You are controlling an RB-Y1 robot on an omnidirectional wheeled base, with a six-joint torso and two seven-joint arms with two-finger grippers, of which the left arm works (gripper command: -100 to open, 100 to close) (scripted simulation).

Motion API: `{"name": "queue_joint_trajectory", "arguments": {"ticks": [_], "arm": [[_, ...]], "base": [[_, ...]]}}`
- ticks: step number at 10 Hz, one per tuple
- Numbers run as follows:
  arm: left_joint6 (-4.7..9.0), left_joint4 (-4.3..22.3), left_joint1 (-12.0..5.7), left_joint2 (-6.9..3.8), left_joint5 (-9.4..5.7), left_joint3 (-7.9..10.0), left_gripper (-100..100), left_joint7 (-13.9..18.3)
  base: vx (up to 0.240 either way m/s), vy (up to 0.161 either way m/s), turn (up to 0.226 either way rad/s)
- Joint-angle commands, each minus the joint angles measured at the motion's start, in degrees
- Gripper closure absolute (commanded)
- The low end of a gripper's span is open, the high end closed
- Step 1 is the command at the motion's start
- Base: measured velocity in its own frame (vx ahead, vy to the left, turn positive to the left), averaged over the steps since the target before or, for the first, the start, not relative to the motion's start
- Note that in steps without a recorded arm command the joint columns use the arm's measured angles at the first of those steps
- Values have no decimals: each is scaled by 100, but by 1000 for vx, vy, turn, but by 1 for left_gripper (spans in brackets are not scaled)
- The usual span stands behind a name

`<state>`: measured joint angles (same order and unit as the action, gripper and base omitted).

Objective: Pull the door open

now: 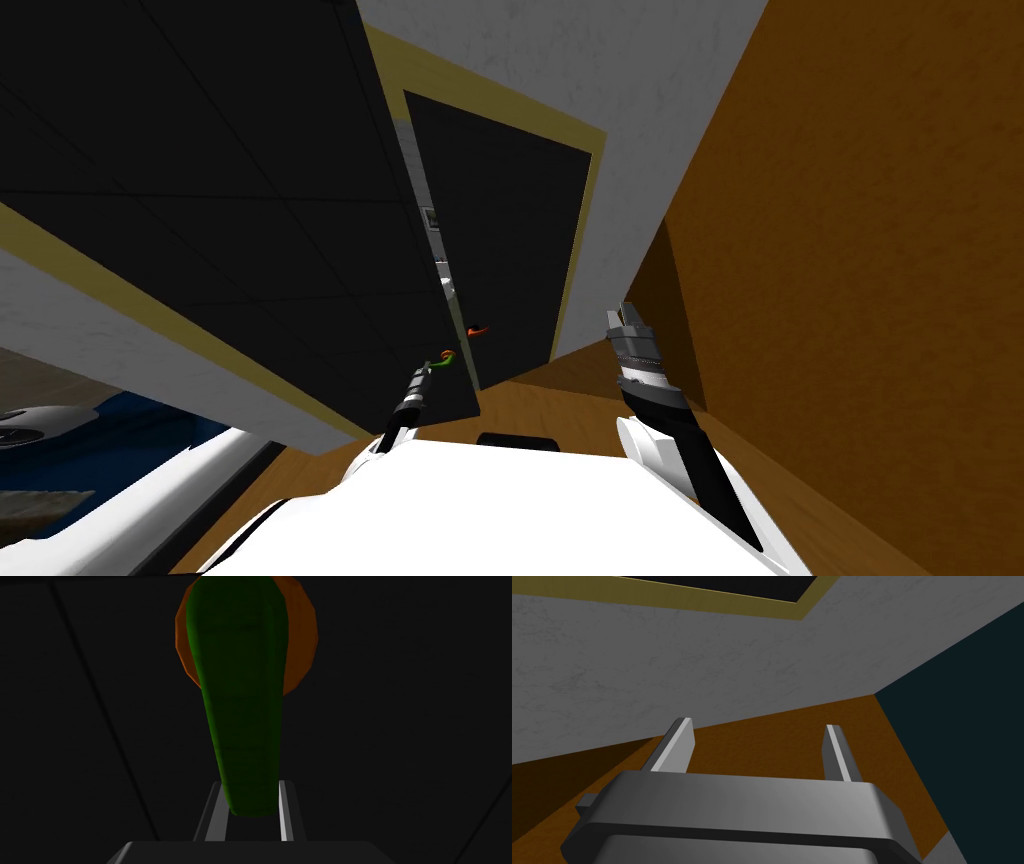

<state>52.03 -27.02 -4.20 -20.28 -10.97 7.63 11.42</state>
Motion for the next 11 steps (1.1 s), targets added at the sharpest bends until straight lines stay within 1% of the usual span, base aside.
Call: {"name": "queue_joint_trajectory", "arguments": {"ticks": [1, 2, 4, 5, 6, 7, 8, 9, 10, 11], "arm": [[130, 251, -148, 8, 18, -31, 100, 29], [172, 220, -183, 15, 94, -159, 100, 138], [212, 187, -226, 32, 169, -287, 100, 240], [145, -224, -107, 32, 169, -287, 100, 240], [111, -247, -169, 32, 169, -287, 100, 240], [212, 187, -226, 32, 169, -287, 100, 240], [224, 175, -242, 40, 193, -329, 100, 272], [224, 423, -242, 40, 193, -329, 100, 272], [224, 175, -242, 40, 193, -329, 100, 272], [147, 90, -134, -34, 159, -274, 100, 273]], "base": [[-5, -5, 12], [-68, 27, -143], [-118, 62, -162], [-90, 41, -24], [-34, 5, 29], [9, -4, -8], [-9, 10, -30], [-17, 17, -53], [-10, 6, 11], [-5, 9, 24]]}}
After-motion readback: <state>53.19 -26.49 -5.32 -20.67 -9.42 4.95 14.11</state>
